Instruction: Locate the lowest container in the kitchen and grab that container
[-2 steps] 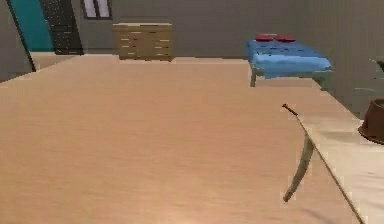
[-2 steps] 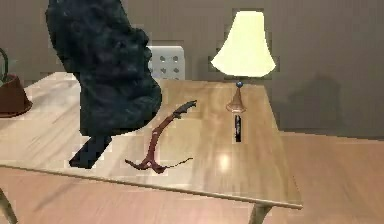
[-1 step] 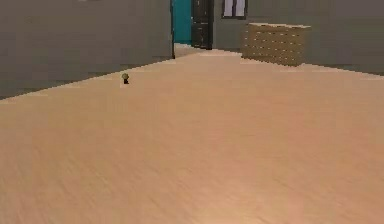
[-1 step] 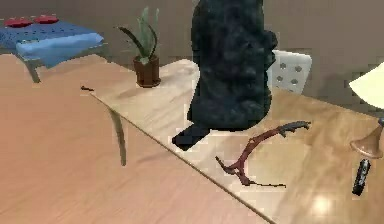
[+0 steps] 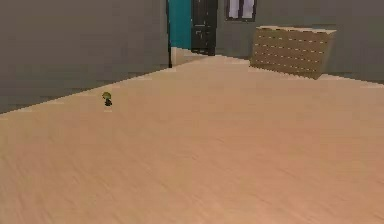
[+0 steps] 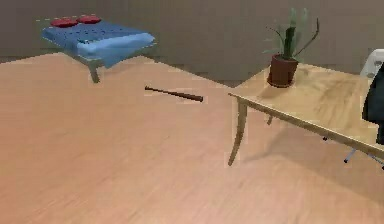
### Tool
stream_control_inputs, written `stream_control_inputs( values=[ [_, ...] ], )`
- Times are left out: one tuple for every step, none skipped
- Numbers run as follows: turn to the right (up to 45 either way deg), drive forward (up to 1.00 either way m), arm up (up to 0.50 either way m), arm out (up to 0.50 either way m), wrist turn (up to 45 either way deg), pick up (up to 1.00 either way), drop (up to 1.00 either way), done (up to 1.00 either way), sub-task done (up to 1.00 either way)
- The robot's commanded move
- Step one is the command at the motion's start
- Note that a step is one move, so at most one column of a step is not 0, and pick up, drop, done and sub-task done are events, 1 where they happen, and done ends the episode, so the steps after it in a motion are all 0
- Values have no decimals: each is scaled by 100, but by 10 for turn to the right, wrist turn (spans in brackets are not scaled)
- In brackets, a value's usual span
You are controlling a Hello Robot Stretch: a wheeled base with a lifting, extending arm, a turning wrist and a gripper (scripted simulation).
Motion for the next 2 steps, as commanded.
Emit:
stream_control_inputs(
  values=[
    [0, 100, 0, 0, 0, 0, 0, 0, 0],
    [0, 100, 0, 0, 0, 0, 0, 0, 0]
  ],
)
